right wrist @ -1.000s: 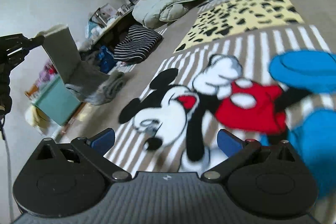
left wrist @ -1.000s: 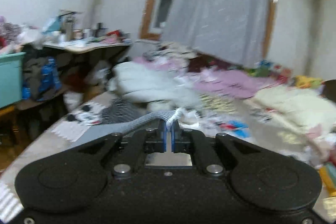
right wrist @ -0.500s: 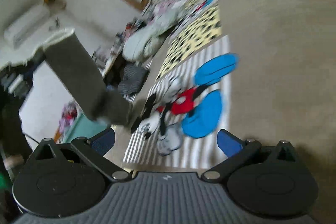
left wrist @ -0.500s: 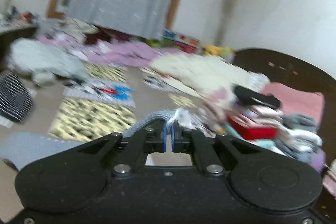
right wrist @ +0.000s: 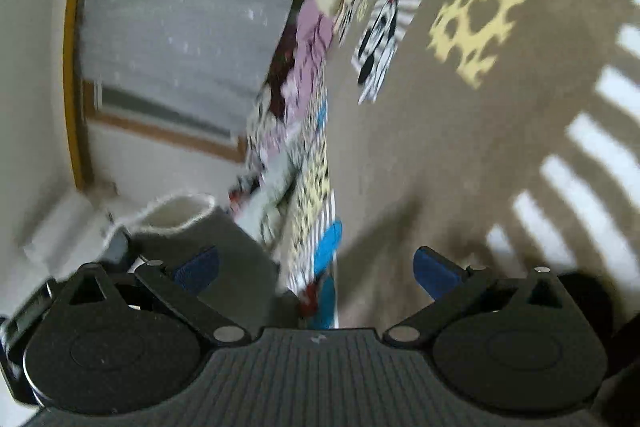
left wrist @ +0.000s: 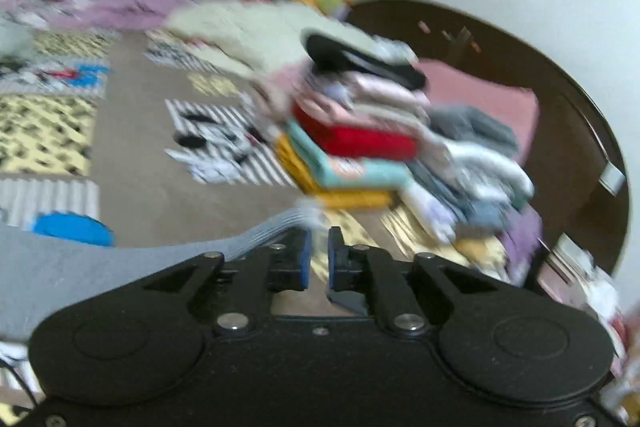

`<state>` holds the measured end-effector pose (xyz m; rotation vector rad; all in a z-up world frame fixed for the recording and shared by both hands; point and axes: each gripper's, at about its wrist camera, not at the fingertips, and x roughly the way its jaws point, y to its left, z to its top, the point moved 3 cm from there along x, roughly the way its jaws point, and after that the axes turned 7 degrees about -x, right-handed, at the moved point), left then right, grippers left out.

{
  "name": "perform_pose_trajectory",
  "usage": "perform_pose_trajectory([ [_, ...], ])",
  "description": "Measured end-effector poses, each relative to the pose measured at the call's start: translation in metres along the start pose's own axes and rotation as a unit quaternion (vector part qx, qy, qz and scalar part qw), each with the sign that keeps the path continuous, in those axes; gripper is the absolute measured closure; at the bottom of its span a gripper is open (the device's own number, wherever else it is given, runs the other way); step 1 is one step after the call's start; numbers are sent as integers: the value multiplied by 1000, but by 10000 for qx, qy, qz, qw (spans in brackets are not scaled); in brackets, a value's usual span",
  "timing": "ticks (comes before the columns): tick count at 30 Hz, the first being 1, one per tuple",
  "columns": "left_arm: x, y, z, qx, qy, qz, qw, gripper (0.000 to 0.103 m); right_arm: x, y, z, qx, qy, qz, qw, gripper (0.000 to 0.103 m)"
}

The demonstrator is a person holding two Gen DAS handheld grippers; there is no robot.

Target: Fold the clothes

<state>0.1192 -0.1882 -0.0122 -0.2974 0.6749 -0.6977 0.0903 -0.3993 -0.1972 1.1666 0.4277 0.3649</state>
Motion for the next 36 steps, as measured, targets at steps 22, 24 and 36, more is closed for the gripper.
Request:
perform_pose_trajectory([
  [22, -150, 272, -48, -3025, -1073, 2139, 9226, 57, 36, 29, -27, -1928, 529, -1425, 9694, 1],
  [24, -154, 291, -51, -3292, -1134, 2163, 9121, 57, 39, 26, -27, -1994, 454, -1729, 9635, 6],
  [36, -135, 356, -14, -3507, -1293, 2292, 8987, 56, 51, 21, -30, -2365, 377, -1901, 9521, 16],
])
